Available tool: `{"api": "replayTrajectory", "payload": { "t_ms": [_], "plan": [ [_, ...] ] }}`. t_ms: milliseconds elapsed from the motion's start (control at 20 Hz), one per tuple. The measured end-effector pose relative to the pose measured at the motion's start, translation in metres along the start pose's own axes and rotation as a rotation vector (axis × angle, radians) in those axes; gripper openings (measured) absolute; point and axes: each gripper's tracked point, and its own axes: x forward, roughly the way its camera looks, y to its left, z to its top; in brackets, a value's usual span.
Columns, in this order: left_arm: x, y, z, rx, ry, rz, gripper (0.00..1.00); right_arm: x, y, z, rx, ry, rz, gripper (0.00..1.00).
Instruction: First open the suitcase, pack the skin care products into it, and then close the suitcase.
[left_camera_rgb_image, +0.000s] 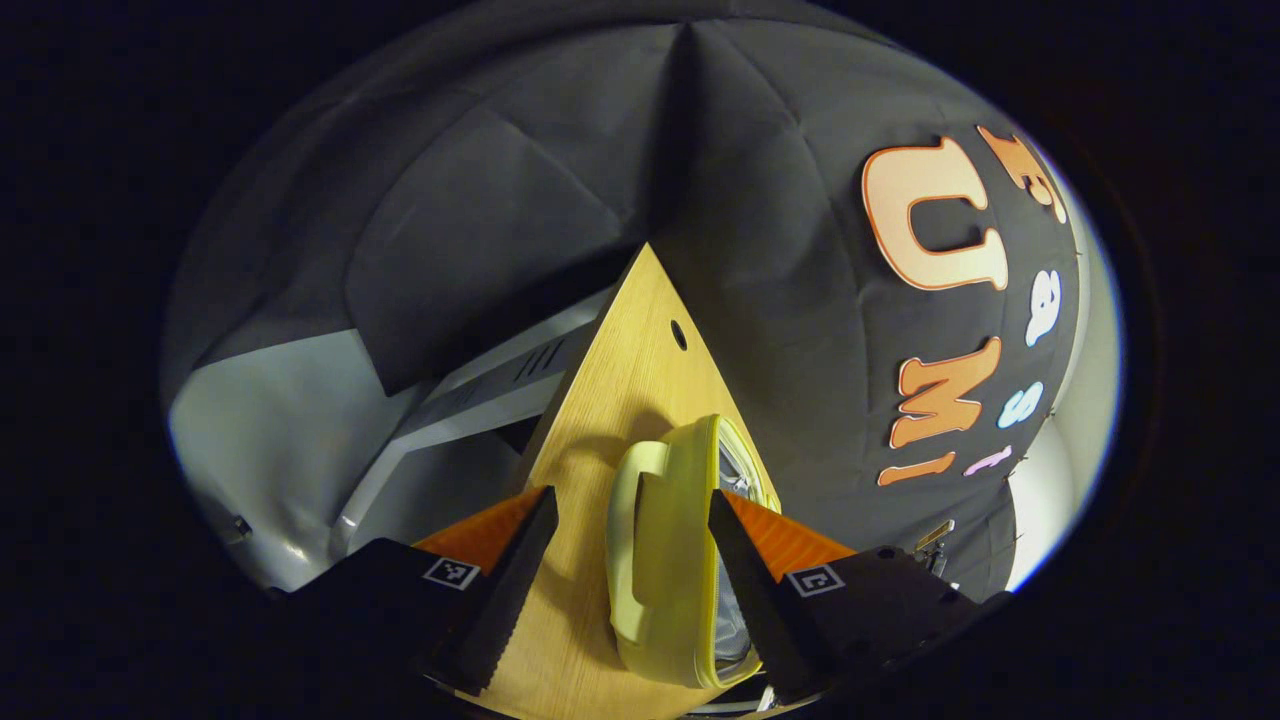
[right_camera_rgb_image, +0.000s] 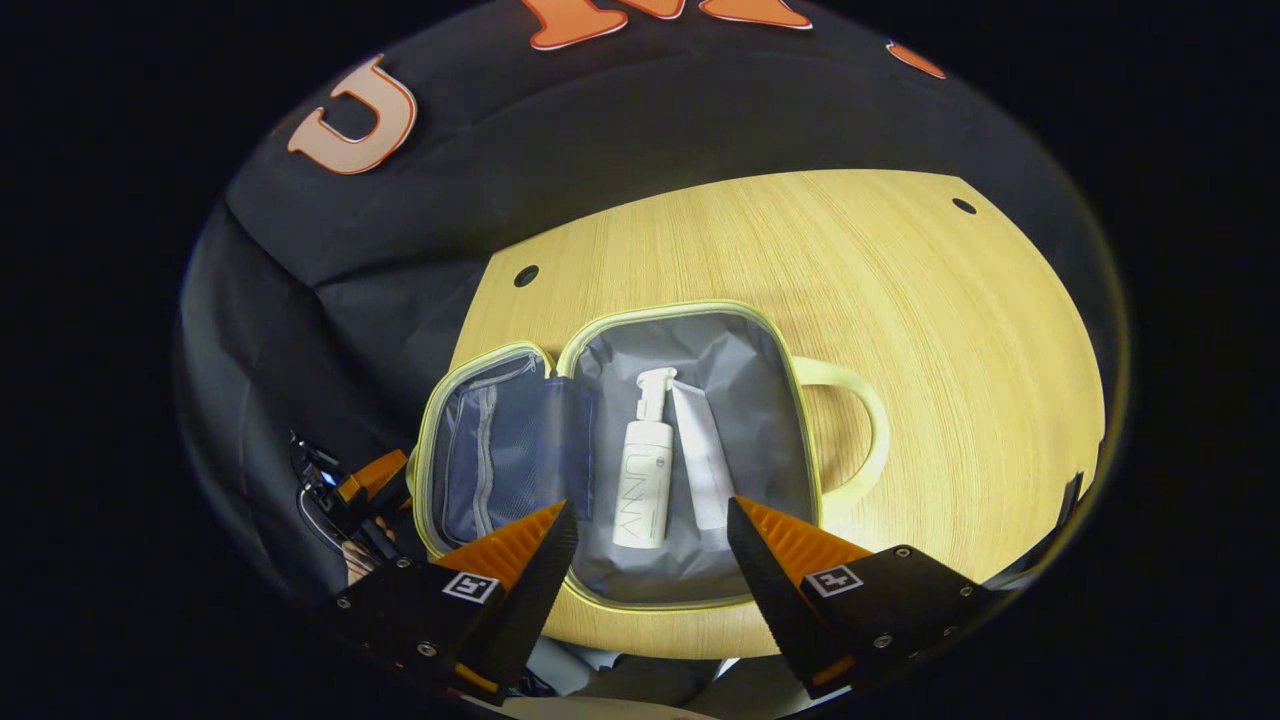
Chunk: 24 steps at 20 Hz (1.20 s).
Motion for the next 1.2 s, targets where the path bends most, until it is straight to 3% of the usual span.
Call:
{"api": "replayTrajectory", "payload": {
  "t_ms": [50, 150, 250, 300, 400, 550, 850, 1200],
  "plan": [
    [0.004, 0.001, -0.001, -0.002, 0.006, 0.003, 0.92, 0.001, 0.000, -0.001, 0.005, 0.005, 0.001, 0.96],
    [0.010, 0.003, -0.001, -0.017, 0.009, 0.024, 0.72, 0.000, 0.000, -0.002, 0.002, 0.004, 0.001, 0.95],
    [0.016, 0.007, -0.002, -0.023, 0.011, 0.049, 0.14, -0.001, -0.003, -0.002, -0.003, 0.002, -0.006, 0.96],
    [-0.010, 0.004, -0.002, -0.019, 0.006, 0.065, 0.16, -0.001, -0.003, -0.002, -0.003, 0.000, -0.005, 0.95],
    [0.011, -0.002, 0.002, 0.071, -0.001, 0.105, 0.06, -0.002, -0.003, 0.001, 0.008, -0.011, 0.007, 0.96],
    [0.004, -0.037, 0.006, 0.223, 0.001, 0.169, 0.06, -0.006, -0.002, 0.013, 0.030, -0.049, 0.032, 0.96],
    [-0.026, -0.147, 0.024, 0.394, -0.019, 0.115, 0.06, -0.032, 0.003, 0.040, 0.034, -0.135, 0.113, 0.95],
    [-0.021, -0.279, -0.005, 0.607, -0.012, 0.110, 0.06, -0.089, -0.026, 0.095, 0.014, -0.299, 0.184, 0.95]
  ]
}}
